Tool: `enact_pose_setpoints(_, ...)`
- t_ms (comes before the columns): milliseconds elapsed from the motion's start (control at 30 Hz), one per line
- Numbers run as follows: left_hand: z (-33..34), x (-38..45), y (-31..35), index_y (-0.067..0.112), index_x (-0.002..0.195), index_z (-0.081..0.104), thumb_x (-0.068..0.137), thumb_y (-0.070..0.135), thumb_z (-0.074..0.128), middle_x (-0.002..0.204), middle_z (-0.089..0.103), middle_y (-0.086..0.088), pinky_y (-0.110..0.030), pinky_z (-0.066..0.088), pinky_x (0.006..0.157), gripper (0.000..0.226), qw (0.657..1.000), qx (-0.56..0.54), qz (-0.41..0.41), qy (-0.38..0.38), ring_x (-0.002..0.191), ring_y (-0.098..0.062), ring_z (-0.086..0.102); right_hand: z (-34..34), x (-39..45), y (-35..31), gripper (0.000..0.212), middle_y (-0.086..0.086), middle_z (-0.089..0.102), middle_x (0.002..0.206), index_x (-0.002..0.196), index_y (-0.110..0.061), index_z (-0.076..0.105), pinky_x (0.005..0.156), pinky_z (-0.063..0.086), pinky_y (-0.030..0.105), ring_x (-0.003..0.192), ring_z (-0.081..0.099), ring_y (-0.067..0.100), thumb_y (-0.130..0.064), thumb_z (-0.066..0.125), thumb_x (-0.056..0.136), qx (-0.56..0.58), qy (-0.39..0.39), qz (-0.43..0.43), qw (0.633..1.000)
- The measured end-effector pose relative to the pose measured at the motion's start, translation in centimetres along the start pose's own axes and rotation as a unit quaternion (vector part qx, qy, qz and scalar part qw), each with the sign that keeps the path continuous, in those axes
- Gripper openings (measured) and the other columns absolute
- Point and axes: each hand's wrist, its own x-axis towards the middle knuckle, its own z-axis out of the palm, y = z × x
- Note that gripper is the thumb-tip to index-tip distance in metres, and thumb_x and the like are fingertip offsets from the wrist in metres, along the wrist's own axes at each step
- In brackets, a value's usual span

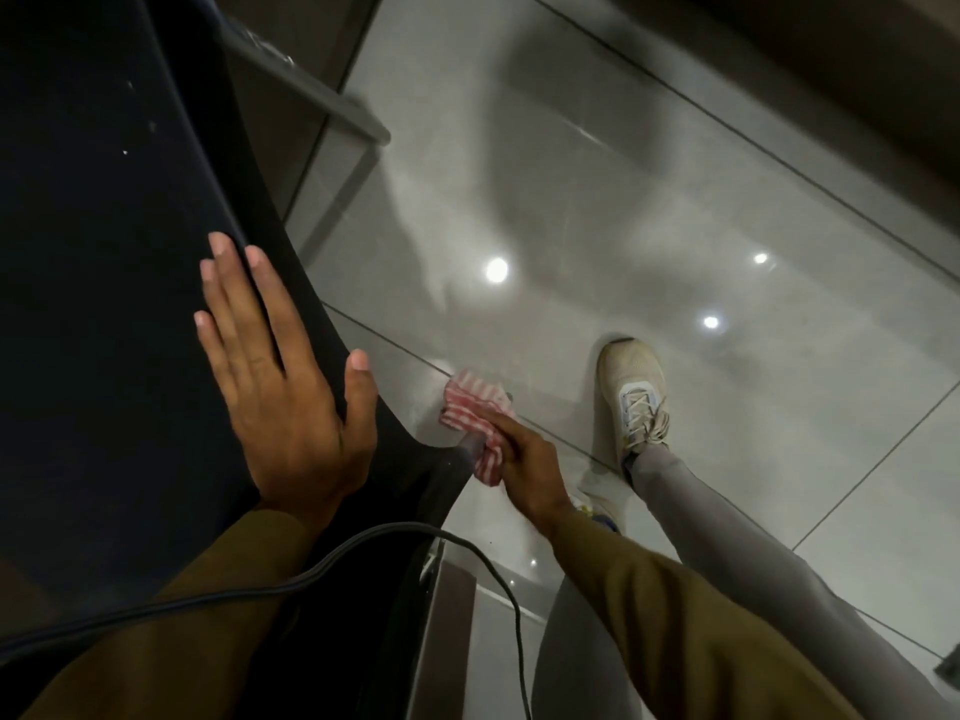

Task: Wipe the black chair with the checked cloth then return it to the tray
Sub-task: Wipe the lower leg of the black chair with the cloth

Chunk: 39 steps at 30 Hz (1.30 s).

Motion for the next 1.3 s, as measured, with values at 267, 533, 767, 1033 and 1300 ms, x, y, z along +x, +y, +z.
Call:
enact_pose_setpoints(267,-0.2,0.0,0.1,0.001,0.174,0.011,0.110,0.050,0.026,0.182,0.013,-0.026,-0.057,0.011,0.141,0.082,1.000,-0.010,0.003,0.004,0.173,-0.039,0.011,1.0,1.7,-1.7,0.035,0.012,0.071,0.113,0.140,-0.006,0.060,0.099,0.057,0.046,0.097,0.066,0.022,-0.013,0.054,0.106,0.095,0.061,0.145,0.983)
enact_pose_setpoints(533,-0.4,0.0,0.2,0.003,0.175,0.010,0.109,0.050,0.028,0.183,0.011,-0.024,-0.056,0.009,0.142,0.083,1.000,-0.006,-0.003,-0.005,0.174,-0.031,0.004,2.5,-9.2,-2.0,0.038,-0.019,0.069,0.135,0.143,-0.031,0.061,0.105,0.052,0.019,0.128,0.063,0.002,-0.018,0.053,0.108,0.026,0.064,-0.072,0.995)
enact_pose_setpoints(767,0.1,0.0,0.0,0.002,0.175,0.010,0.110,0.051,0.025,0.182,0.012,-0.024,-0.052,0.006,0.143,0.082,1.000,-0.011,0.003,0.005,0.173,-0.038,0.010,1.2,0.1,1.7,0.032,0.022,0.071,0.126,0.134,-0.010,0.065,0.104,0.055,0.031,0.113,0.071,0.031,-0.003,0.053,0.106,-0.010,0.067,0.040,0.997)
enact_pose_setpoints(1033,-0.3,0.1,0.4,0.000,0.174,0.013,0.107,0.047,0.029,0.182,0.014,-0.027,-0.055,0.009,0.142,0.083,1.000,-0.010,-0.004,0.001,0.172,-0.040,0.012,0.4,1.0,-1.0,0.038,0.023,0.065,0.136,0.146,-0.013,0.056,0.107,0.054,0.045,0.124,0.064,0.040,-0.011,0.044,0.110,-0.050,0.032,0.085,0.995)
enact_pose_setpoints(1300,-0.8,0.1,0.8,0.000,0.174,0.014,0.107,0.045,0.029,0.182,0.016,-0.027,-0.057,0.012,0.141,0.083,1.000,0.001,-0.007,-0.005,0.172,-0.040,0.015,1.3,-8.5,-2.7,0.039,-0.017,0.068,0.136,0.139,-0.040,0.062,0.107,0.053,0.022,0.130,0.063,0.004,-0.018,0.049,0.109,0.006,0.015,-0.042,0.999)
